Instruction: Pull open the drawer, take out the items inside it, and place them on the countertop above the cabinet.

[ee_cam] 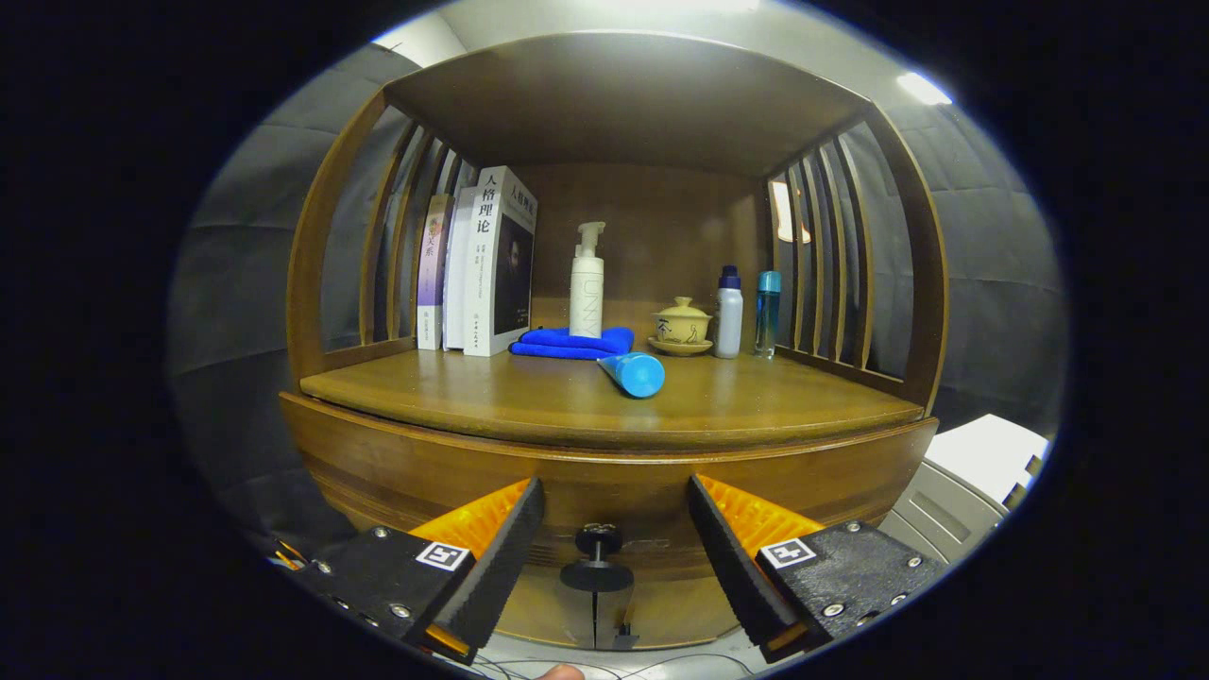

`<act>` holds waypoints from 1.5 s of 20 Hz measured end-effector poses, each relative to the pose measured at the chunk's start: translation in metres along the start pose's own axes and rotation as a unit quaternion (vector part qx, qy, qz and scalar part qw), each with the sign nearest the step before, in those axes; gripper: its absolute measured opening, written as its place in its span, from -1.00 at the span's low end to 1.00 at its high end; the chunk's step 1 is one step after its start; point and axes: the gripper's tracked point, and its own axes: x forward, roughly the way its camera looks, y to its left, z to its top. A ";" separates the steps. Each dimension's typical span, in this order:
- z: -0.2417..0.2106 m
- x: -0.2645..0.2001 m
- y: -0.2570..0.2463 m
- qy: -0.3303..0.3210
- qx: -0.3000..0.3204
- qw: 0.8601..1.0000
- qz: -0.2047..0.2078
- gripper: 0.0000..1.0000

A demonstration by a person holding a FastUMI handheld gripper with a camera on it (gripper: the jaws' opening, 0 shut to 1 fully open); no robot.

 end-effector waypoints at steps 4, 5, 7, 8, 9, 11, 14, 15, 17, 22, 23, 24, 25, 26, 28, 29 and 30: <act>-0.001 0.004 0.001 0.001 0.004 1.000 -0.006 0.92; 0.000 0.004 0.001 0.001 0.007 1.000 -0.006 0.91; -0.003 0.003 0.004 0.007 0.012 1.000 0.005 0.91; -0.005 0.002 0.011 0.014 0.014 1.000 0.022 0.91; -0.005 -0.005 0.014 0.017 0.011 0.999 0.038 0.91; 0.003 -0.024 0.010 0.010 -0.006 0.999 0.051 0.91; 0.034 -0.066 -0.009 -0.014 -0.020 0.998 0.053 0.90; 0.050 -0.079 -0.016 -0.022 -0.022 0.998 0.052 0.90; 0.086 -0.098 -0.032 -0.044 -0.023 0.998 0.047 0.90; 0.194 -0.131 -0.061 -0.100 -0.009 0.994 0.040 0.90; 0.212 -0.136 -0.064 -0.112 -0.012 0.993 0.045 0.90; 0.223 -0.139 -0.067 -0.117 -0.021 0.992 0.047 0.89; 0.231 -0.142 -0.072 -0.119 -0.030 0.992 0.043 0.89; 0.235 -0.142 -0.077 -0.120 -0.036 0.992 0.035 0.89; 0.238 -0.142 -0.085 -0.114 -0.030 0.993 0.019 0.90; 0.240 -0.144 -0.084 -0.116 -0.015 0.993 0.020 0.90; 0.241 -0.146 -0.082 -0.120 0.008 0.992 0.024 0.90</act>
